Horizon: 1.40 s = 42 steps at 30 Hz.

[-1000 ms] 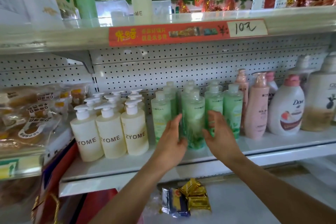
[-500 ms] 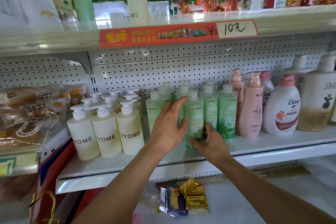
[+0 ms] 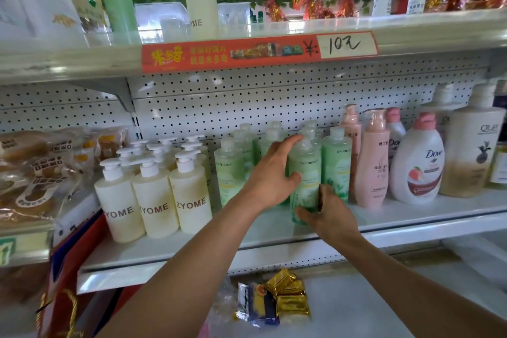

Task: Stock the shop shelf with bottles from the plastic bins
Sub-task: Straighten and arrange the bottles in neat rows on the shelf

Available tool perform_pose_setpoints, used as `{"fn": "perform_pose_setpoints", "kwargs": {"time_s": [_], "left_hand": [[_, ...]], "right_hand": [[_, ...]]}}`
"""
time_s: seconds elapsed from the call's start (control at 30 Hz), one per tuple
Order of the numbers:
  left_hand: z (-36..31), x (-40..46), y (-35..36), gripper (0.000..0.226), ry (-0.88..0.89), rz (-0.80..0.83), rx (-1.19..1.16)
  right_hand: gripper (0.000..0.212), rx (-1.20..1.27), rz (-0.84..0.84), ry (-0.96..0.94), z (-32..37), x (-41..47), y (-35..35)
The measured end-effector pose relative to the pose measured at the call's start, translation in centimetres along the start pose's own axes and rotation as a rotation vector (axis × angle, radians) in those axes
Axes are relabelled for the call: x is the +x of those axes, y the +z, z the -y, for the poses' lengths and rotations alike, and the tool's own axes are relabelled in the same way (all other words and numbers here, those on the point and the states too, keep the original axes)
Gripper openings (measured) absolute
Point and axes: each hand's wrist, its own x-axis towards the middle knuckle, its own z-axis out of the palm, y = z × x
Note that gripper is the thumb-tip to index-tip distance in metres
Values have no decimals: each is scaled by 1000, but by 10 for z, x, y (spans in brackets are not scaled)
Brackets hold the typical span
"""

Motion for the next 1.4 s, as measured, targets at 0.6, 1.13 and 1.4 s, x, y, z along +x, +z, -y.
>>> {"fn": "perform_pose_setpoints", "kwargs": {"time_s": [0.6, 1.13, 1.4], "left_hand": [[47, 9, -124, 43, -186, 19, 596], [69, 72, -141, 28, -98, 90, 189], [74, 107, -130, 31, -80, 338, 369]], "right_hand": [[54, 110, 14, -369, 64, -23, 31], [57, 220, 115, -96, 100, 19, 91], [55, 233, 123, -105, 94, 21, 95]]}}
